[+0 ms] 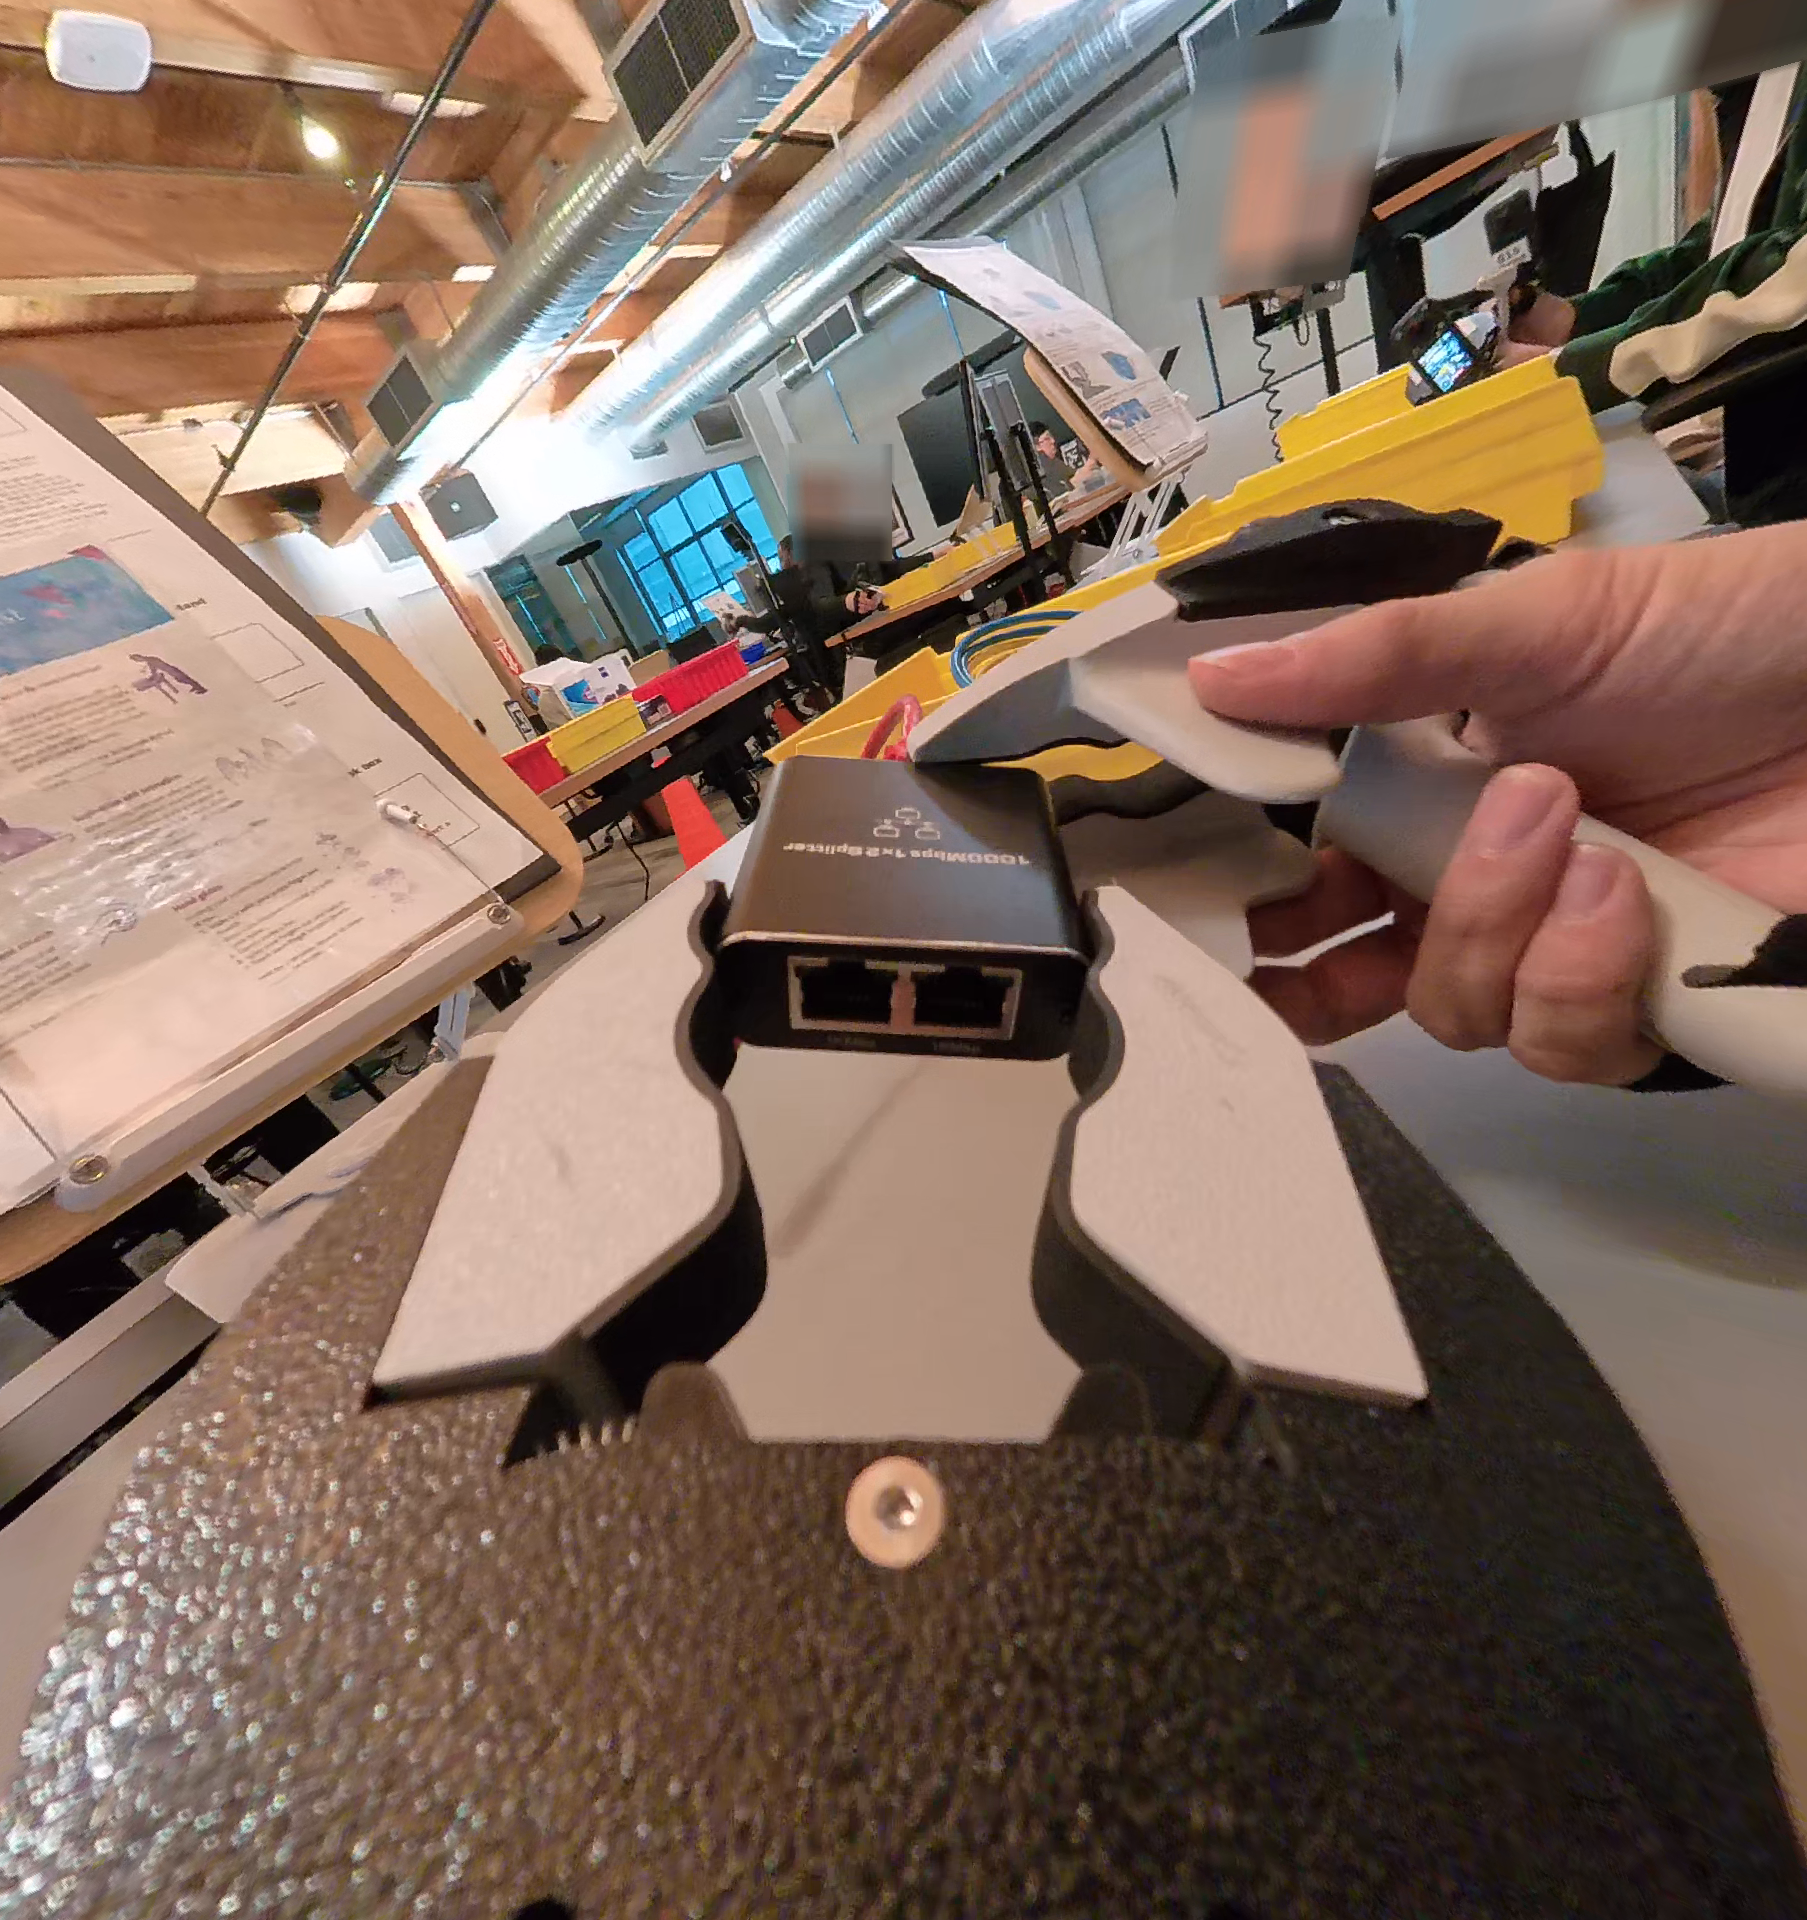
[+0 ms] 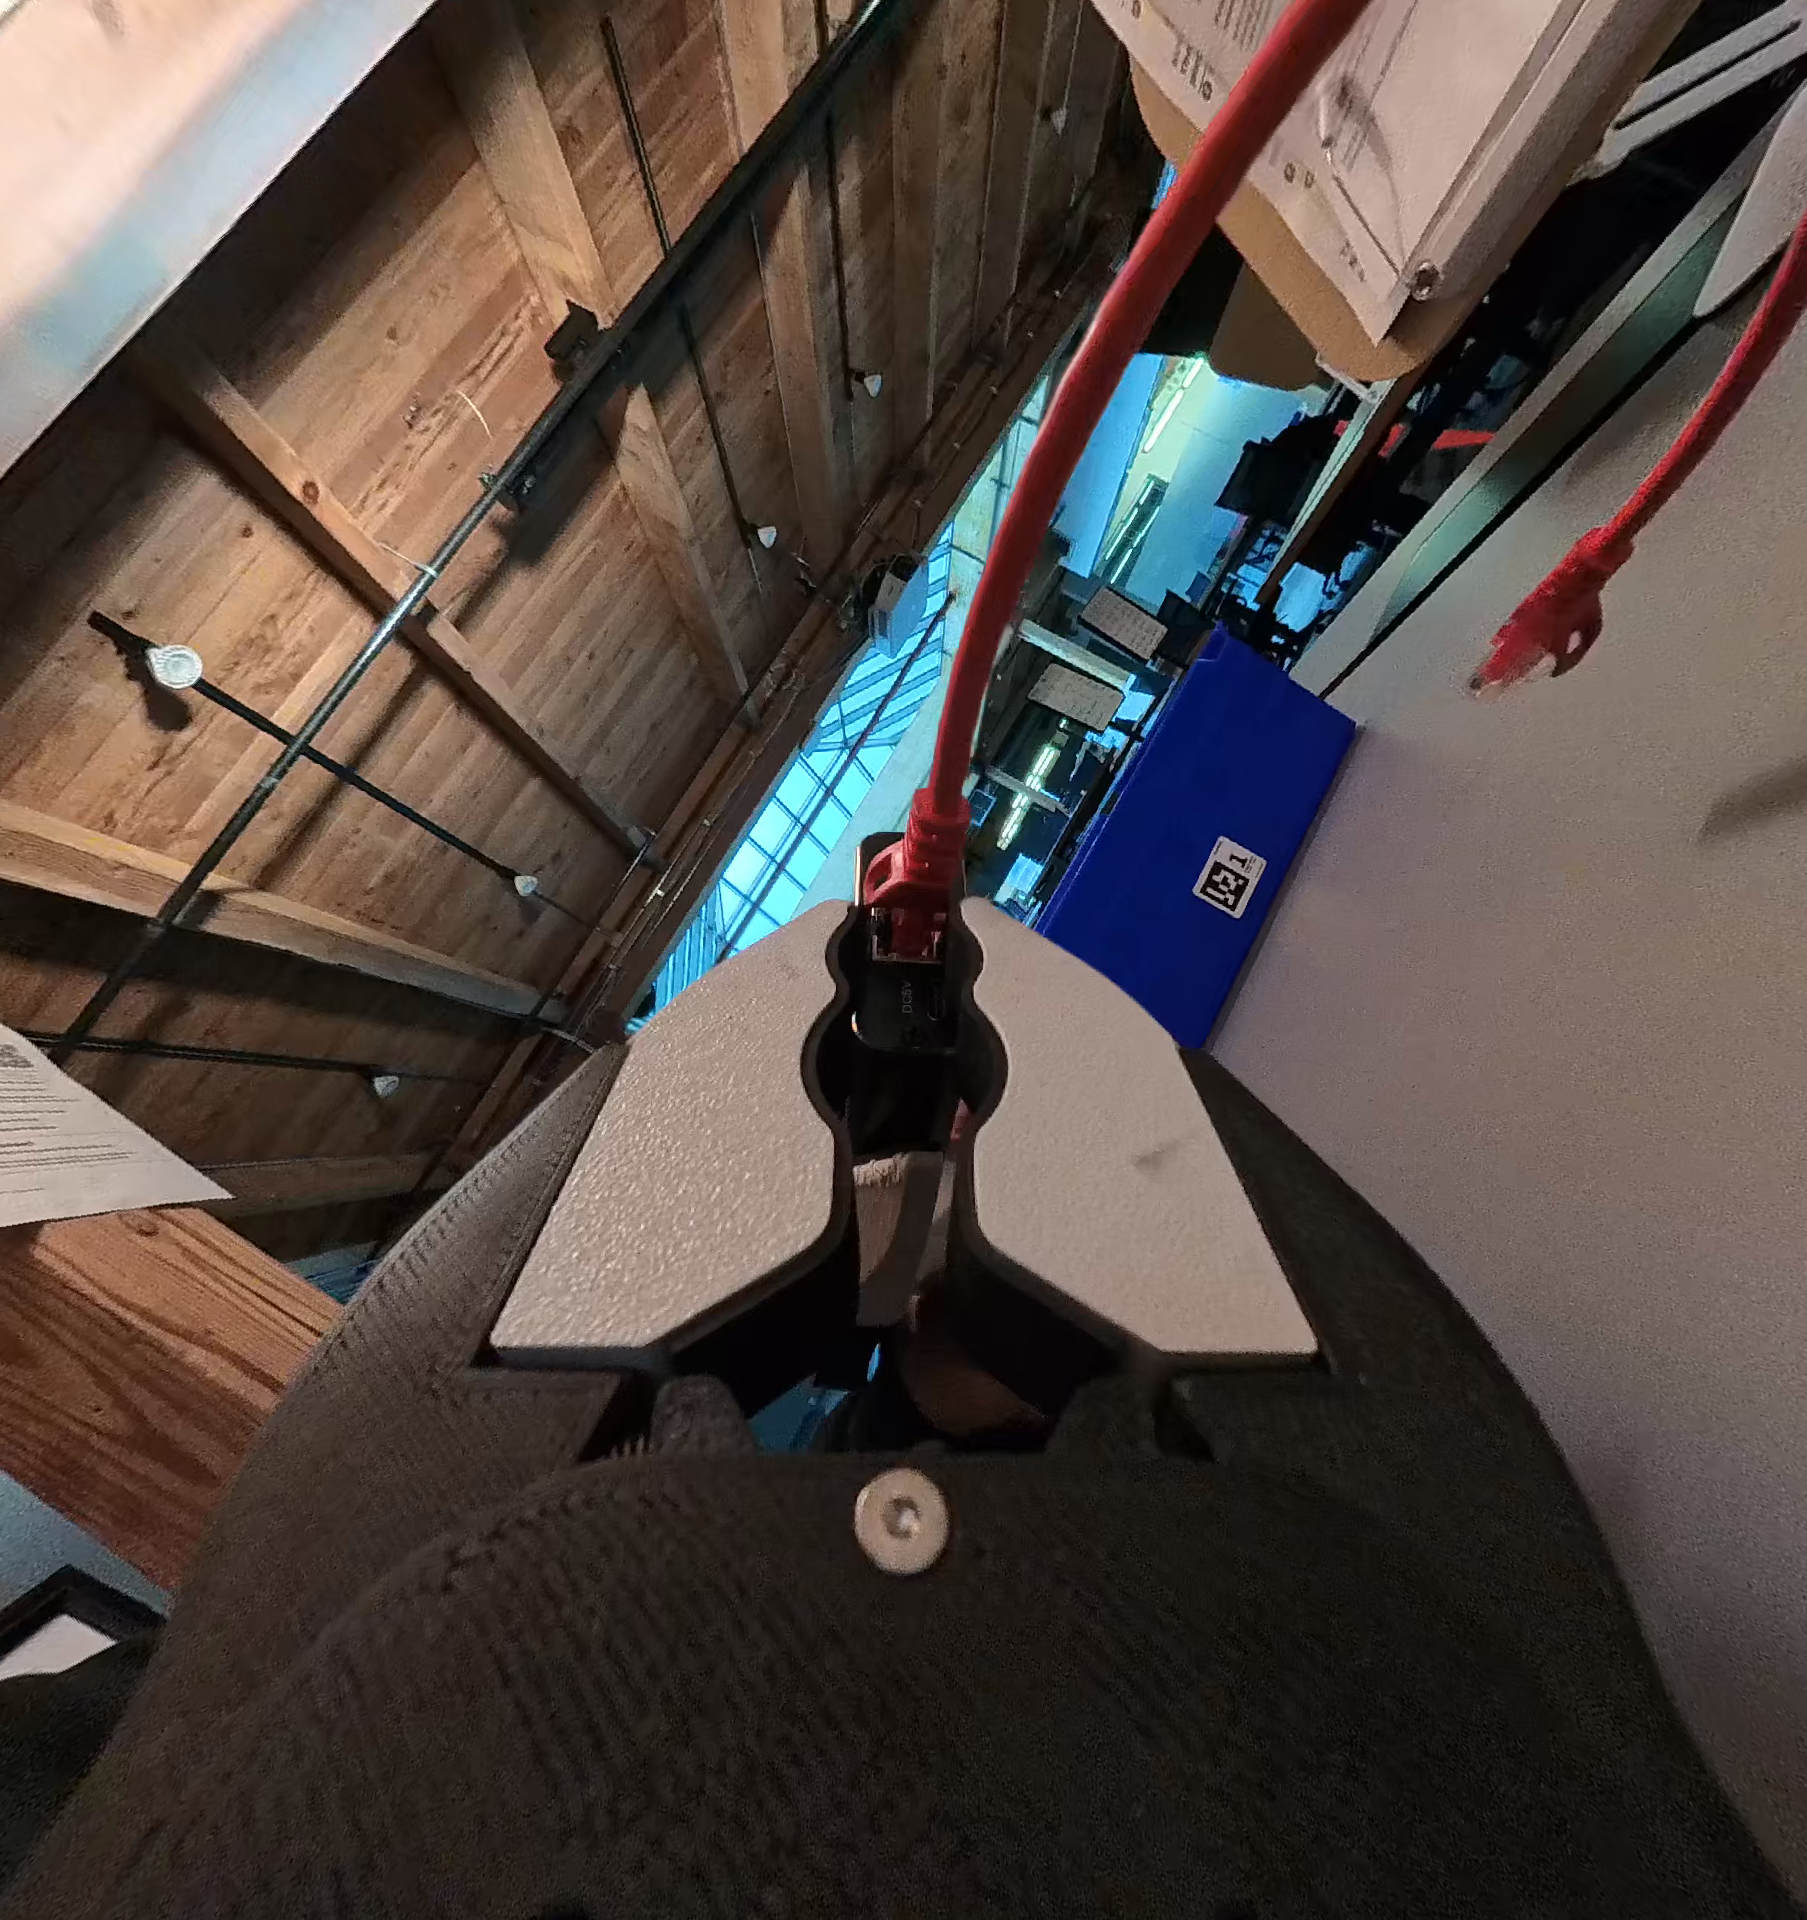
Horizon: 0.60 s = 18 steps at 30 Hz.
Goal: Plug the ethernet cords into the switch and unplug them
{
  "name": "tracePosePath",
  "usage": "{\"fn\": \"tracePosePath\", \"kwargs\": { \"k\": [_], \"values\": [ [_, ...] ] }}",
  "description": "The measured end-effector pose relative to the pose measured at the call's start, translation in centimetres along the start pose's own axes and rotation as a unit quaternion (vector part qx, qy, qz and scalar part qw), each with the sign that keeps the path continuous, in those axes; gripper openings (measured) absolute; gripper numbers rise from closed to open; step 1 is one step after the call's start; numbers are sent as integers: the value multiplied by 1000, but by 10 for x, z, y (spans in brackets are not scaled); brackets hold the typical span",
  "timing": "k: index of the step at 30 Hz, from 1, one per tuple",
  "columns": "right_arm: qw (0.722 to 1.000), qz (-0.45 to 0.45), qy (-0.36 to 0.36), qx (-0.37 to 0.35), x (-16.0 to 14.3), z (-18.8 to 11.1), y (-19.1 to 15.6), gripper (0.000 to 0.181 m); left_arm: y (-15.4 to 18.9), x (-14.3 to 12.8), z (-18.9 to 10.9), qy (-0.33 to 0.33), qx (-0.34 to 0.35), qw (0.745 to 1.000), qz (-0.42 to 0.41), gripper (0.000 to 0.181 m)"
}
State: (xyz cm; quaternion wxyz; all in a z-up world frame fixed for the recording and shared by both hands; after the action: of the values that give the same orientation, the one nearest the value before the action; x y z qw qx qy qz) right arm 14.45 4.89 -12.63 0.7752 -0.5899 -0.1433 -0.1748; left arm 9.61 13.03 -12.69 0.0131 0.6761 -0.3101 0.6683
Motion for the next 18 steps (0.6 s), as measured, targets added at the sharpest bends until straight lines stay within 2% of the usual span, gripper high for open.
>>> {"fn": "tracePosePath", "kwargs": {
  "k": [13,18],
  "values": [
    [998,35,45,23,2,-5,8,12,8,1,9,-24,41,999,15,63],
    [999,32,24,31,6,-6,14,10,10,-1,14,-34,61,998,-6,63]
  ]
}}
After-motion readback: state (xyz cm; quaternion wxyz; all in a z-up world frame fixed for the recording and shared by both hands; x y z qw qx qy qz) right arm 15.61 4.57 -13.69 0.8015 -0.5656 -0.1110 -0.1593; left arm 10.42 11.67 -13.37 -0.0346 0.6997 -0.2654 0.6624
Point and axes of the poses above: each gripper's, where its closed fingertips meet, z out along the fingers, x out of its top, y = z × x across the jaws, the point moved 5 cm from there along -z, back along the fingers, and after that the axes turned 13 degrees about -y, right-handed, at the moved point
